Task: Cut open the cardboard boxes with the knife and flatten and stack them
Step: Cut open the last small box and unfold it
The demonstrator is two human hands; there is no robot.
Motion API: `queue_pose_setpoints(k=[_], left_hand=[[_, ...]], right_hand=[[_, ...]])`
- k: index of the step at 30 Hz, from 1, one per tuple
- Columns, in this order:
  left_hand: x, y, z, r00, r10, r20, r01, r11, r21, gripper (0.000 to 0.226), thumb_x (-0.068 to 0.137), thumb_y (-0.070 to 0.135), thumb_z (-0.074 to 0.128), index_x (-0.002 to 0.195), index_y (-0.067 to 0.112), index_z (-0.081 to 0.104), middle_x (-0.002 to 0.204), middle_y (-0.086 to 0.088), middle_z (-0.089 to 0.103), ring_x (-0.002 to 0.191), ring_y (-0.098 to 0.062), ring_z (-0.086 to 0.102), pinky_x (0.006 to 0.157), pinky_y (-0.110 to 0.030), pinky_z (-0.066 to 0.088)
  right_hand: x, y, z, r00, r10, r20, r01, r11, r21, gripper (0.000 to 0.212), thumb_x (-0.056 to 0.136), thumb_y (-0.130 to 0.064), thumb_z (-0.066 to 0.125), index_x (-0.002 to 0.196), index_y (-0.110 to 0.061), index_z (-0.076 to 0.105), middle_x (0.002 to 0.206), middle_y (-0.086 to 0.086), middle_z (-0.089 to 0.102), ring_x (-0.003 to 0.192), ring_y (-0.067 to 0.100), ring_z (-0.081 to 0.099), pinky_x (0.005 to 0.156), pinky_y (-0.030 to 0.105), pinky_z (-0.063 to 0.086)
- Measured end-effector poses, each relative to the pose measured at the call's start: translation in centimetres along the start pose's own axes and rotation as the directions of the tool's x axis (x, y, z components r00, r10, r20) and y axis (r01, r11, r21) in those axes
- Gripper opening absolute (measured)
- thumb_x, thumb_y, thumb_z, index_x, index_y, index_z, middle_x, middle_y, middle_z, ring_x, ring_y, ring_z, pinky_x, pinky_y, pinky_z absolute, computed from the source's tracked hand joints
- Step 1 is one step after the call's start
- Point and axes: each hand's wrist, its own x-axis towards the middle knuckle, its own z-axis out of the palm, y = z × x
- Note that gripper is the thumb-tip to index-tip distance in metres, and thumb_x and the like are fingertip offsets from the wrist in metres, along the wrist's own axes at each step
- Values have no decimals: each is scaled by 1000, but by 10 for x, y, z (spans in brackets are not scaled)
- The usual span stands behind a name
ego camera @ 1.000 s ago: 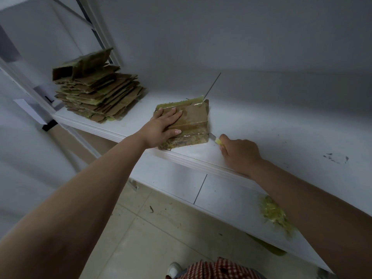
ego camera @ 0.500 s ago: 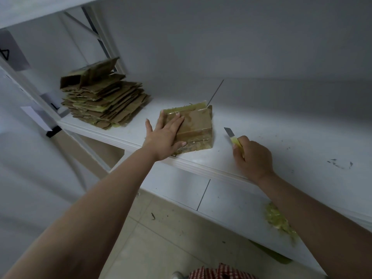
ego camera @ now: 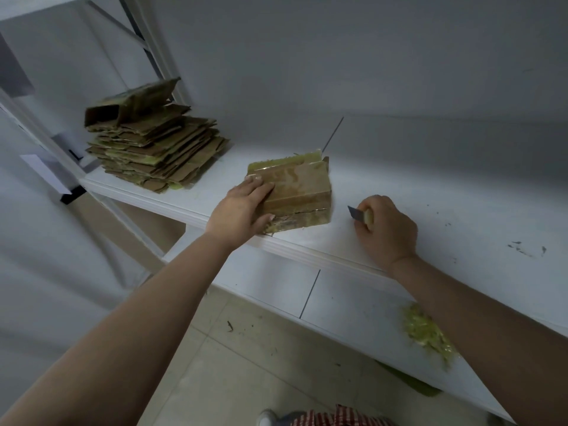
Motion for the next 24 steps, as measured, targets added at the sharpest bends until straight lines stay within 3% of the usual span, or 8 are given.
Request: queue_pose_setpoints(k=[2, 6, 10, 13, 15, 20, 24], left_hand=[[4, 3, -1, 999, 12, 38, -14, 998, 55, 66, 87, 33, 67, 144, 15, 41, 150, -12, 40, 142, -29, 30, 113, -40, 29], [13, 4, -4, 994, 41, 101, -61, 975, 215, 65, 84, 34, 68, 140, 11, 43, 143, -15, 46, 135, -33, 38, 109, -38, 32], [19, 9, -4, 990, 78, 119, -108, 955, 276, 56, 81, 28, 68, 128, 4, 49, 125, -19, 56, 120, -37, 49, 97, -43, 42], [25, 16, 0, 986, 54, 157, -118, 891, 438, 49, 84, 27, 63, 123, 4, 46, 119, -19, 57, 111, -36, 53, 88, -40, 46], [28, 20, 1, 981, 39, 192, -132, 854, 502, 51, 84, 33, 61, 121, 4, 43, 115, -19, 57, 106, -35, 55, 82, -39, 47], [36, 27, -4, 960, 85, 265, -215, 832, 511, 57, 82, 43, 58, 120, 3, 40, 109, -20, 57, 97, -34, 57, 74, -38, 46], [38, 17, -22, 957, 99, 274, -194, 918, 346, 51, 80, 35, 56, 121, 8, 42, 92, -13, 63, 73, -29, 55, 64, -34, 44]], right_hand=[[9, -19, 5, 998, -44, -33, 44, 999, 8, 23, 78, -20, 71, 100, -16, 62, 102, 3, 62, 71, 30, 62, 57, 33, 49], [26, -39, 12, 977, -188, -97, 185, 982, -41, 34, 65, -19, 78, 94, -14, 60, 109, 4, 59, 57, 27, 58, 45, 26, 44], [31, -33, 10, 945, -318, -80, 310, 946, -94, 52, 62, -22, 81, 108, -14, 58, 122, 3, 59, 62, 26, 63, 44, 26, 47], [31, -41, 16, 880, -472, -47, 462, 875, -144, 55, 62, -23, 77, 114, -15, 60, 119, 3, 62, 60, 25, 63, 41, 27, 48], [30, -46, 23, 876, -482, -34, 470, 866, -169, 52, 61, -19, 77, 110, -15, 62, 113, 2, 64, 52, 24, 58, 39, 26, 46], [36, -41, 25, 851, -524, -40, 501, 831, -240, 55, 54, -14, 80, 107, -12, 66, 106, 4, 66, 42, 23, 51, 38, 20, 37], [30, -40, 24, 844, -533, -68, 508, 833, -217, 51, 60, -17, 78, 109, -9, 64, 108, 8, 64, 42, 21, 51, 37, 20, 38]])
